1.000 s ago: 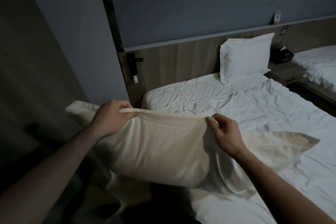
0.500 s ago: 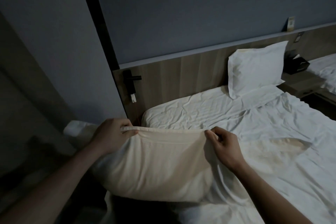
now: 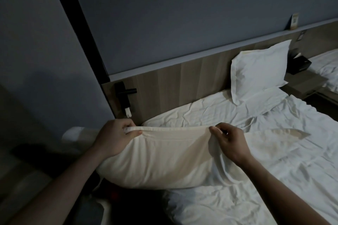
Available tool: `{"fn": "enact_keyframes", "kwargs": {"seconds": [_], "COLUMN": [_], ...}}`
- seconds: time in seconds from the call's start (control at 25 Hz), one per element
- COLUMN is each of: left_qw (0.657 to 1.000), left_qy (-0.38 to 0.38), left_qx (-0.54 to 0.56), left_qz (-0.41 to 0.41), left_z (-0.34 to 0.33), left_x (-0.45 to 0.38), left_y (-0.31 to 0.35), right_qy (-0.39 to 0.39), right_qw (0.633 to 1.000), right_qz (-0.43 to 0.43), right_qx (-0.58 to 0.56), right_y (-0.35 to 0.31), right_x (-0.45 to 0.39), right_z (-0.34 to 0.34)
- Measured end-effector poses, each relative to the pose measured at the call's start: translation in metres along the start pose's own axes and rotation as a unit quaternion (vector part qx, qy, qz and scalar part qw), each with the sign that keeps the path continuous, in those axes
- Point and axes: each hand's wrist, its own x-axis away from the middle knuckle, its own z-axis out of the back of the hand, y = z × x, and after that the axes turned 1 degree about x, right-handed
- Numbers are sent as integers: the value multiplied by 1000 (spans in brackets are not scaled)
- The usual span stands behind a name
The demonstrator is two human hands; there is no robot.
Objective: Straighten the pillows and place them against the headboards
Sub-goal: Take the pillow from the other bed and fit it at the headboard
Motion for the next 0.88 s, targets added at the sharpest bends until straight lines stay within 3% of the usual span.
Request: {"fn": "enact_keyframes", "kwargs": {"seconds": [0.36,0.88], "left_qw": [999,994], "left_qy": [-39,-62], "left_qx": [28,75], "left_qz": [24,49], "left_z": [-26,-112], "left_x": [-88,-221], "left_y": [-28,-70], "right_qy": [51,96], "right_qw": [998,994], "right_qz": [-20,-37], "right_qx": [37,24], "right_y": [19,105], "right_x": [-81,-228], "right_z": [-34,-91]}}
